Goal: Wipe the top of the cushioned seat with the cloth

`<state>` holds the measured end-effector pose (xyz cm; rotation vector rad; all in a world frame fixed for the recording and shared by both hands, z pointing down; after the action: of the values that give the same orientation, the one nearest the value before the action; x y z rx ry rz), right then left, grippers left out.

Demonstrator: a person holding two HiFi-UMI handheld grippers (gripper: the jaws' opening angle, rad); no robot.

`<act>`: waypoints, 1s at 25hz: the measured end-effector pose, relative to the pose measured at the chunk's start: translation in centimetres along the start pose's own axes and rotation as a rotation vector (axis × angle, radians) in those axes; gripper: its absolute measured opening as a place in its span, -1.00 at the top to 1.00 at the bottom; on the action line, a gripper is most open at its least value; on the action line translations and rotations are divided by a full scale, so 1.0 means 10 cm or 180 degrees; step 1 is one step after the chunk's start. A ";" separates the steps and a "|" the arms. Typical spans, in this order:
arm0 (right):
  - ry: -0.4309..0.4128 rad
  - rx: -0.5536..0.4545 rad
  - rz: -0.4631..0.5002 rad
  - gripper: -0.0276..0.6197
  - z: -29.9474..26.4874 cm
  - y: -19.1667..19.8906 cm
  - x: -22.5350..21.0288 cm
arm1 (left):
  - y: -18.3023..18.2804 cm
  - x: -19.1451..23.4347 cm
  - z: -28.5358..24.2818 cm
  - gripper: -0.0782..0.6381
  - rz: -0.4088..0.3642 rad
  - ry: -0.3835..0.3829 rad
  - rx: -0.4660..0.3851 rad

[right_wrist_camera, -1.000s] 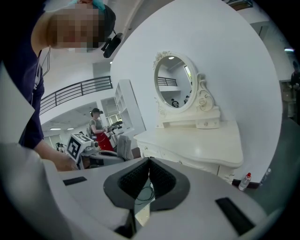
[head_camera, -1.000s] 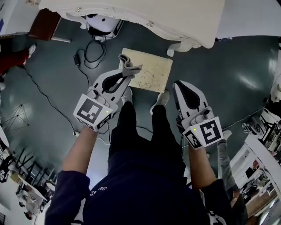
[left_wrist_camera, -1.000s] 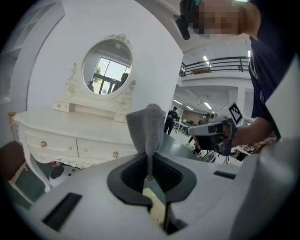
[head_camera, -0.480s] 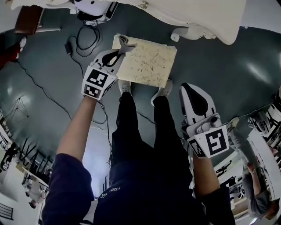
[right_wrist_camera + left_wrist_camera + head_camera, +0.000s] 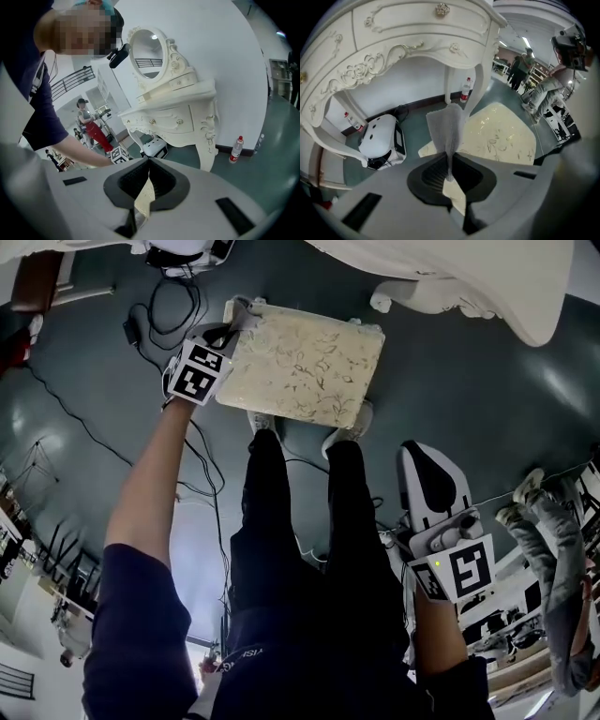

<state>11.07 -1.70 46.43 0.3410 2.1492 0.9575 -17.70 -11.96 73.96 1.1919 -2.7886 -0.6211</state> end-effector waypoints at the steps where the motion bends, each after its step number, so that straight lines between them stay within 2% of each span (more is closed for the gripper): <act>1: 0.0000 -0.0009 -0.0026 0.84 0.01 0.03 -0.03 | 0.03 -0.03 -0.06 0.71 -0.0026 -0.0009 0.0036; 6: 0.0024 0.0019 0.0004 0.84 0.10 0.16 -0.21 | -0.04 -0.15 -0.16 0.71 0.0090 -0.0168 -0.0016; 8: 0.0029 0.0003 -0.0017 0.84 0.13 0.20 -0.26 | -0.12 -0.27 -0.17 0.71 0.0104 -0.0149 -0.0056; 14: -0.0018 -0.0161 -0.0183 0.84 0.18 0.20 -0.33 | -0.65 -1.04 -0.29 0.71 -0.0038 0.0203 -0.0248; 21: 0.0037 -0.0120 -0.0115 0.84 0.37 0.27 -0.51 | -1.22 -2.04 -0.41 0.71 -0.0347 0.0632 -0.0434; 25: 0.0068 -0.0080 -0.0048 0.84 0.42 0.32 -0.57 | -1.36 -2.33 -0.43 0.71 -0.0367 0.0778 -0.0492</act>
<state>17.89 -0.11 49.89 0.3032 2.1543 0.9829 8.77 -5.56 75.37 1.3057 -2.4396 -0.6378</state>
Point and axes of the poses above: the fingertips, and each gripper's own axes: z backward along the fingers, x to its left, y out of its underside, the point moved 3 cm from there along z, backward along the fingers, and after that the axes turned 11 degrees about -y, right-handed, at the moved point
